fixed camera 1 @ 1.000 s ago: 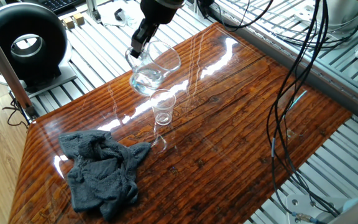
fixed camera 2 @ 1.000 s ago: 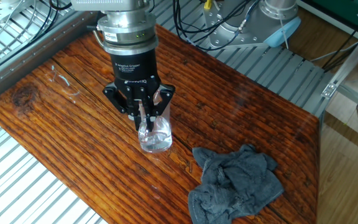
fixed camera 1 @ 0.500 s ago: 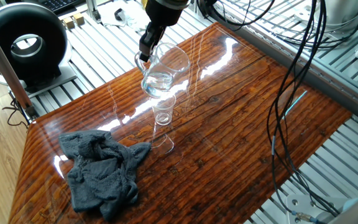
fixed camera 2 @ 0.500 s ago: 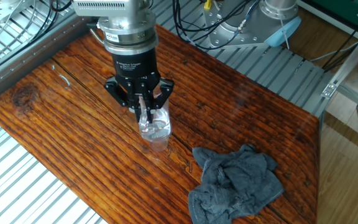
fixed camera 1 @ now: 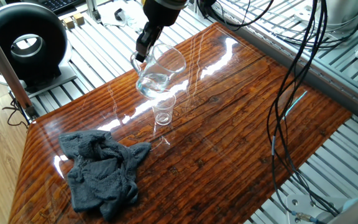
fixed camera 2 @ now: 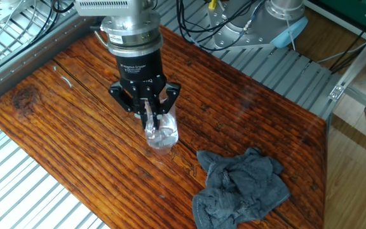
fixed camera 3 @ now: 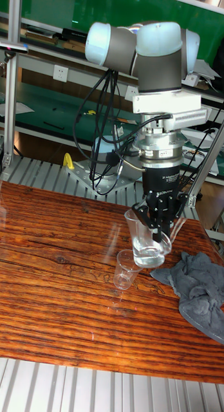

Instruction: Pour the water from one cup into another empty cup

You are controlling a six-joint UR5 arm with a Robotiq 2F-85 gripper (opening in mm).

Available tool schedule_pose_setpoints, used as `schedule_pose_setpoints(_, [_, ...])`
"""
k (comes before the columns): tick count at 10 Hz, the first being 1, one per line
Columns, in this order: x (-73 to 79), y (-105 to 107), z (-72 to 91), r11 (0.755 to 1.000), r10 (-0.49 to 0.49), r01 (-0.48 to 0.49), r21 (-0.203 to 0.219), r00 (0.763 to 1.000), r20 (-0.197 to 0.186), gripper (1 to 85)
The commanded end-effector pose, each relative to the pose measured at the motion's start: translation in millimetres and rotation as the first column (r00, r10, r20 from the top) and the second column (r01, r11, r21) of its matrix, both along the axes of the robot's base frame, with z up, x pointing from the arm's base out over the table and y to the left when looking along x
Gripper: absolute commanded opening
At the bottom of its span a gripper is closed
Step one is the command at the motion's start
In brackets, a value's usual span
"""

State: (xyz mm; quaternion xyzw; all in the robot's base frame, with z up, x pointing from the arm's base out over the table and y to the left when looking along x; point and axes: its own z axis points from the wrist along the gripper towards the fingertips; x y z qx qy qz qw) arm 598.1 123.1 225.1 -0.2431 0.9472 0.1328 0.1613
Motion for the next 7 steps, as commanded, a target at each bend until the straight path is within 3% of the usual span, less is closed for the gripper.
schedule_pose_setpoints(1, [23.5, 20, 0.3, 0.998, -0.001, -0.001, 0.057, 0.999, 0.033, 1.0])
schedule_pose_setpoints(3, [37.4, 31, -6.9, 0.997, -0.001, -0.003, 0.081, 0.999, 0.049, 1.0])
schedule_pose_setpoints(7, [43.9, 30, -14.3, 0.998, 0.002, -0.005, 0.068, 0.999, 0.053, 1.0])
